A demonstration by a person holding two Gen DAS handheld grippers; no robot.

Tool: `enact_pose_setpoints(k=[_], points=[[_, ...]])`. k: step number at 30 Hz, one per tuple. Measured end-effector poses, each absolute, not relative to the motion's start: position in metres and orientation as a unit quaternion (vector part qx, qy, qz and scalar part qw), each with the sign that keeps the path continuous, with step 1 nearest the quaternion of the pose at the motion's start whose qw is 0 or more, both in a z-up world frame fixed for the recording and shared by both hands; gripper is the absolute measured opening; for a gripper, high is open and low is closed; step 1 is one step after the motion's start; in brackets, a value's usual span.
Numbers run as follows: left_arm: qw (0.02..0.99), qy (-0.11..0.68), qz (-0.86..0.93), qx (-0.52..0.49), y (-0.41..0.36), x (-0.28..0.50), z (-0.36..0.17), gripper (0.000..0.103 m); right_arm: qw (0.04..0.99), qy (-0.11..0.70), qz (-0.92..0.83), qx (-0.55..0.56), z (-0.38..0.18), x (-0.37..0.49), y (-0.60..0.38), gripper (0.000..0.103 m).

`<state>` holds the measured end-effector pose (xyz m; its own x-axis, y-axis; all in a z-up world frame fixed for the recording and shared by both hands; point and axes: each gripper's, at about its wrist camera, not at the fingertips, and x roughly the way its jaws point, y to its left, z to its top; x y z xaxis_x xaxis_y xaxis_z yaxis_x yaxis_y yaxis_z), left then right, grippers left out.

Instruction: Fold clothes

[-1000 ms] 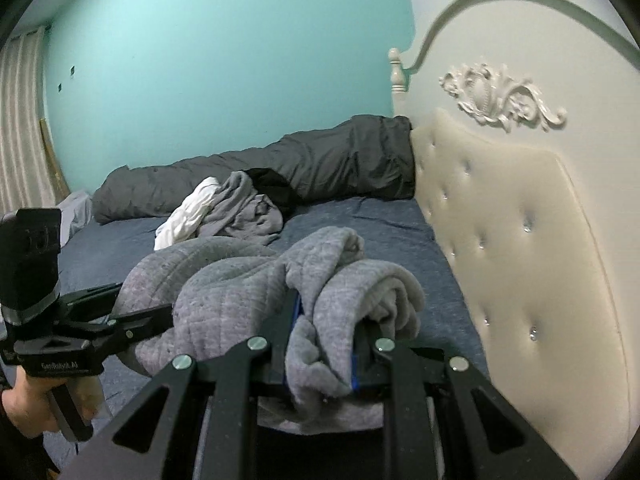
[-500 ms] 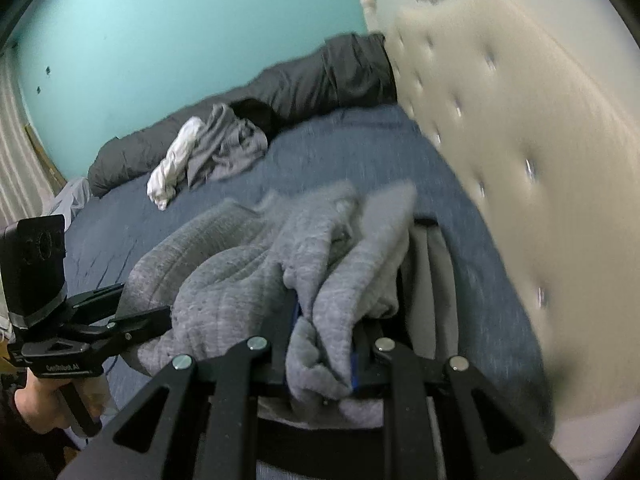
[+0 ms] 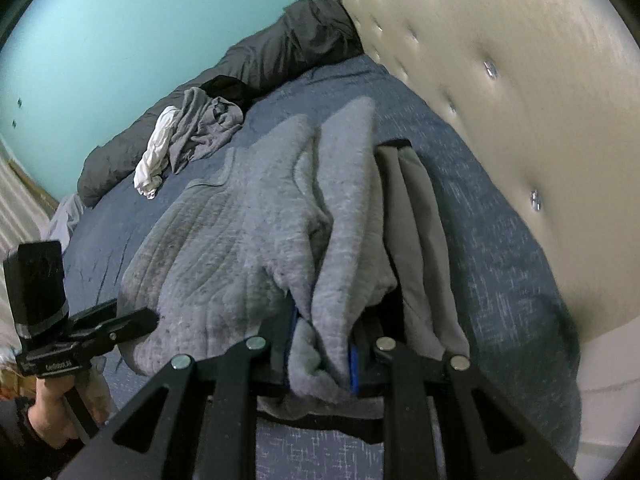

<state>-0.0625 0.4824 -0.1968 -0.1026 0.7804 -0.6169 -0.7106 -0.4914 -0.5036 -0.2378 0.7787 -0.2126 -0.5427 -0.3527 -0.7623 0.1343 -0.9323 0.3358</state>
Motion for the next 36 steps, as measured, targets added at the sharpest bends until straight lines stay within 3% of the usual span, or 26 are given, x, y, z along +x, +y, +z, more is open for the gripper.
enact_pose_setpoints(k=[4, 7, 12, 14, 18, 20, 28, 32, 36], points=[[0.497, -0.034, 0.764, -0.409, 0.455, -0.066, -0.175, 0.056, 0.103, -0.123, -0.877, 0.453, -0.205, -0.232, 0.794, 0.032], [0.498, -0.028, 0.776, -0.386, 0.45, -0.074, -0.154, 0.056, 0.076, -0.118, -0.898, 0.416, -0.184, -0.225, 0.8, 0.032], [0.509, 0.01, 0.772, -0.381, 0.482, -0.076, -0.143, 0.056, 0.125, -0.104, -0.91, 0.381, -0.158, -0.232, 0.775, 0.031], [0.513, 0.023, 0.767, -0.386, 0.494, -0.072, -0.149, 0.056, 0.146, -0.09, -0.903, 0.393, -0.16, -0.242, 0.759, 0.02], [0.511, 0.05, 0.761, -0.397, 0.505, -0.063, -0.17, 0.056, 0.134, -0.08, -0.886, 0.437, -0.189, -0.264, 0.747, 0.012], [0.51, 0.061, 0.759, -0.4, 0.506, -0.058, -0.182, 0.056, 0.115, -0.088, -0.881, 0.45, -0.204, -0.271, 0.753, 0.0], [0.516, 0.075, 0.759, -0.39, 0.511, -0.05, -0.199, 0.056, 0.068, -0.131, -0.88, 0.452, -0.231, -0.277, 0.785, 0.0], [0.511, 0.077, 0.761, -0.391, 0.512, -0.05, -0.195, 0.056, 0.039, -0.138, -0.894, 0.425, -0.21, -0.266, 0.793, 0.0], [0.51, 0.075, 0.762, -0.393, 0.509, -0.048, -0.196, 0.056, 0.077, -0.124, -0.902, 0.406, -0.192, -0.252, 0.779, 0.001]])
